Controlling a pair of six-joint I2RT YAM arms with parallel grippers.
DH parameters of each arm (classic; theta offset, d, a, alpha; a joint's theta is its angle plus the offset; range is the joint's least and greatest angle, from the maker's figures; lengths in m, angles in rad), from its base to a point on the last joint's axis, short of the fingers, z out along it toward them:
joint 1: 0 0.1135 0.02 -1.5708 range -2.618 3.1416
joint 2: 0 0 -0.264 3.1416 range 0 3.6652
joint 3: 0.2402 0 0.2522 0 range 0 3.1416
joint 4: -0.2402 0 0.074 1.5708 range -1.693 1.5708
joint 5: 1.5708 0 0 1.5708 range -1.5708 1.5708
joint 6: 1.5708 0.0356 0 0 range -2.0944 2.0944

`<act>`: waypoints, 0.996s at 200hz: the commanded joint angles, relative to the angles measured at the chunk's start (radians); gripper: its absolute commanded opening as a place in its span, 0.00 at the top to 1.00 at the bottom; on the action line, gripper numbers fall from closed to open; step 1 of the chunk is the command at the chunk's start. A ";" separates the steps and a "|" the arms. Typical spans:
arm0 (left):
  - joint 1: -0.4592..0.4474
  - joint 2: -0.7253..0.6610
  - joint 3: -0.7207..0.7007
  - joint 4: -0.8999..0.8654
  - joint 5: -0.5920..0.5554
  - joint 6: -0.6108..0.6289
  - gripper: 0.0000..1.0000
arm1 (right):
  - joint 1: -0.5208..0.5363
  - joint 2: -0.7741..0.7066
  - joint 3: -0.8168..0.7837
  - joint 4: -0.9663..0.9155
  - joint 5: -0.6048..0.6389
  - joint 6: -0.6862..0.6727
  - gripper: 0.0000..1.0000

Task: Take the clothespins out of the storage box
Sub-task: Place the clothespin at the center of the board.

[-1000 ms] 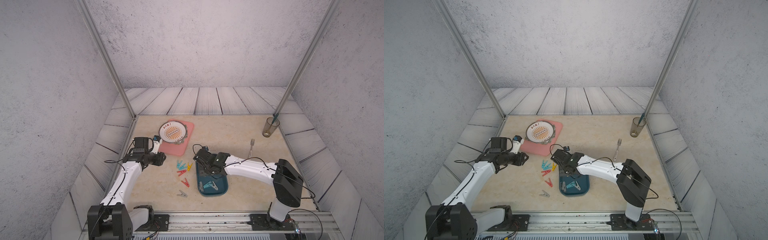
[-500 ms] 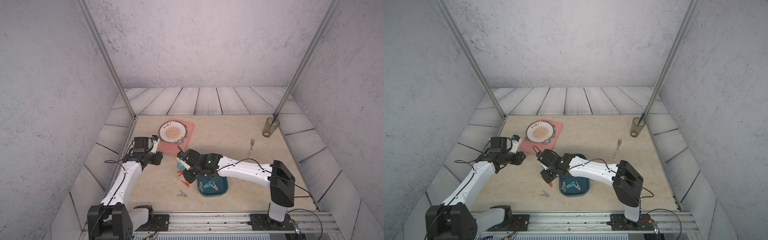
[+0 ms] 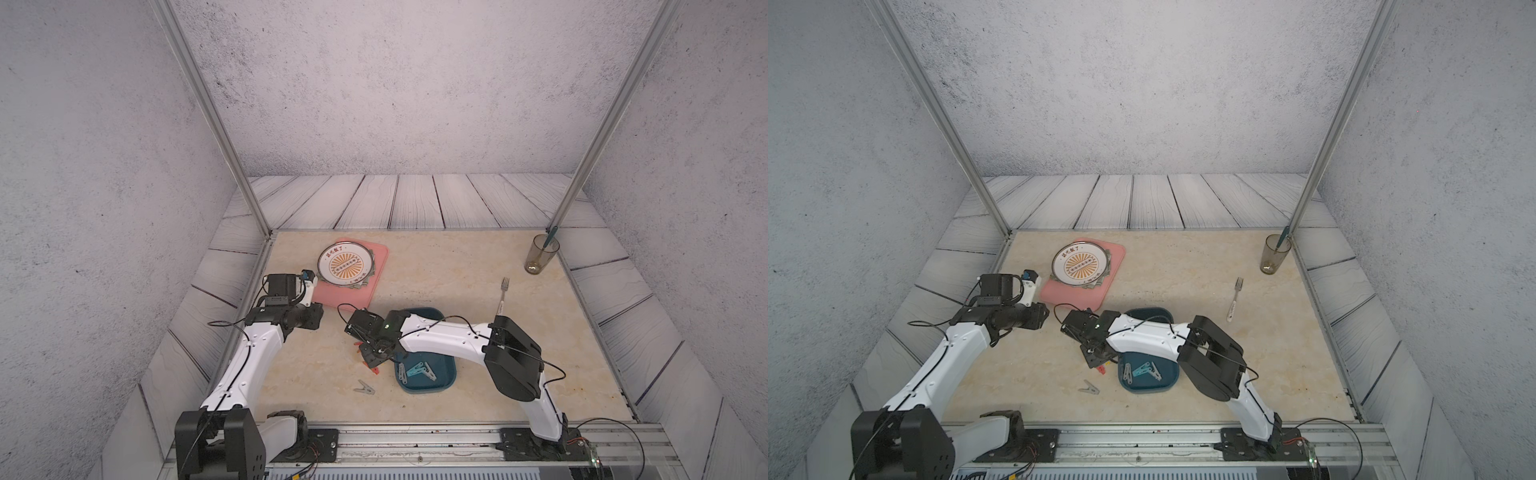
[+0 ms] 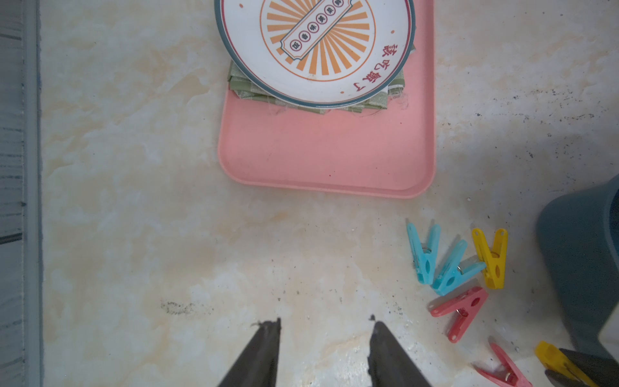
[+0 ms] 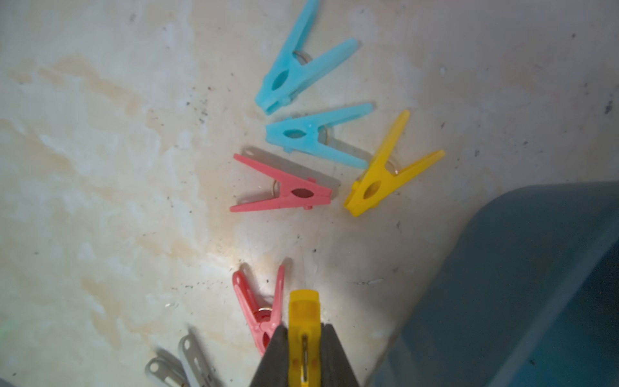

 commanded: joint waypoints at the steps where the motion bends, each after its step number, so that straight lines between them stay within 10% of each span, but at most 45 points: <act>1: 0.013 -0.001 0.010 0.006 0.001 -0.006 0.51 | 0.003 0.049 0.043 -0.071 0.067 0.061 0.80; 199: 0.015 -0.019 0.022 -0.005 0.034 -0.002 0.51 | -0.062 -0.326 -0.209 -0.062 0.137 0.253 0.62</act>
